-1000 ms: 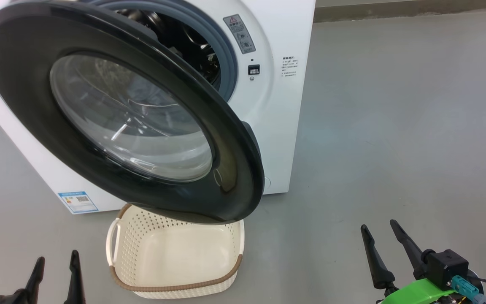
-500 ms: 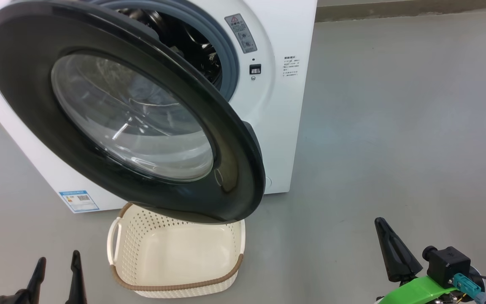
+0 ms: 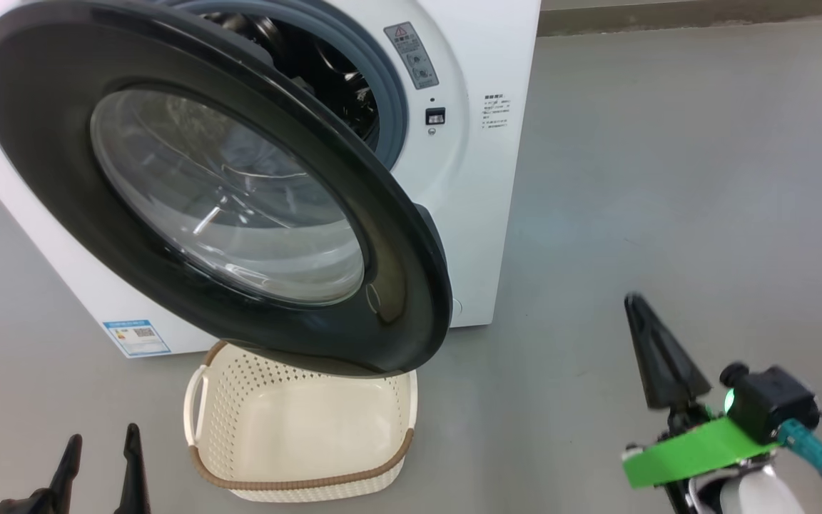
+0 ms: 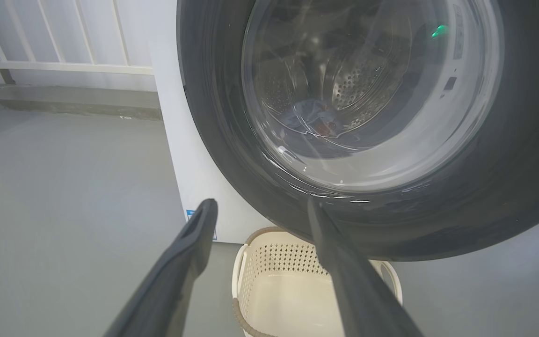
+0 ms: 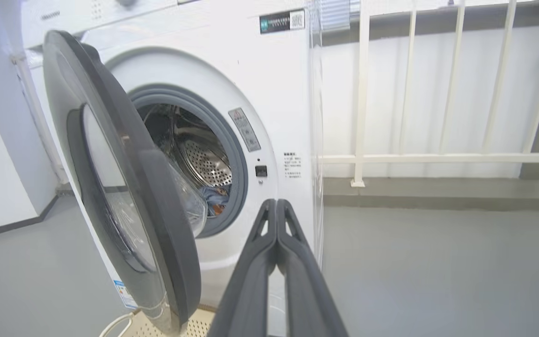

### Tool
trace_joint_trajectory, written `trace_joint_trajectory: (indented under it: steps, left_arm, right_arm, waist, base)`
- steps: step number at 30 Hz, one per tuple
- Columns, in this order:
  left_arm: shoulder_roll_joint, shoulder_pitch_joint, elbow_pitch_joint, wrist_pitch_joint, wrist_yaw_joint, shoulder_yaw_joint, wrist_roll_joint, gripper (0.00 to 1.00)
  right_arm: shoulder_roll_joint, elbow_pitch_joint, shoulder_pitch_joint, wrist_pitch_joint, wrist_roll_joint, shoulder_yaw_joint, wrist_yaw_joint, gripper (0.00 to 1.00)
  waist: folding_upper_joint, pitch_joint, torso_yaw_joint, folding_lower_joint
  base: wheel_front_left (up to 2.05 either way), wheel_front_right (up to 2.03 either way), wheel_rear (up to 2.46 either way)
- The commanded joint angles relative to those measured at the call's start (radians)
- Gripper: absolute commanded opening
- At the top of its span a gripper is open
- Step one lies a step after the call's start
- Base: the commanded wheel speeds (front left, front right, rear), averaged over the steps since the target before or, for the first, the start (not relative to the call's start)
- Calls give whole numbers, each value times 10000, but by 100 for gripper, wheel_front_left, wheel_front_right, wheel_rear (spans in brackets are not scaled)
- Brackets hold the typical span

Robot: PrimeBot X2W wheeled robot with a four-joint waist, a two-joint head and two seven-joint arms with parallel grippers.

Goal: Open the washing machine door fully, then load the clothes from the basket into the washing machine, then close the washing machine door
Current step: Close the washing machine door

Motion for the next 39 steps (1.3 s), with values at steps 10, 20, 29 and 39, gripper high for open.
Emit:
trace_joint_trajectory:
  steps: [10, 20, 29, 39]
  left_arm:
    - [-44, -200, -142, -107, -15, -34, 30, 100]
    - [-237, -362, -114, -107, -15, -631, -196, 100]
    - [-317, -539, -106, -107, -15, -982, -463, 100]
    - [-341, -702, -144, -107, -15, -1112, -622, 100]
  right_arm:
    - [107, -1846, -1682, -48, 424, 2047, 16, 0]
    - [123, -412, -2347, -48, 1359, 3567, 16, 0]
    - [124, 1405, -2650, -48, 1698, 3453, 16, 0]
    - [125, 2130, -3004, -48, 1666, 3208, 16, 0]
  waist:
    - [0, -37, 419, 0]
    - [0, 91, 1450, 0]
    - [0, 540, 2159, 0]
    - [0, 829, 2260, 0]
  base:
    - [0, 0, 0]
    - [0, 0, 0]
    - [0, 0, 0]
    - [0, 0, 0]
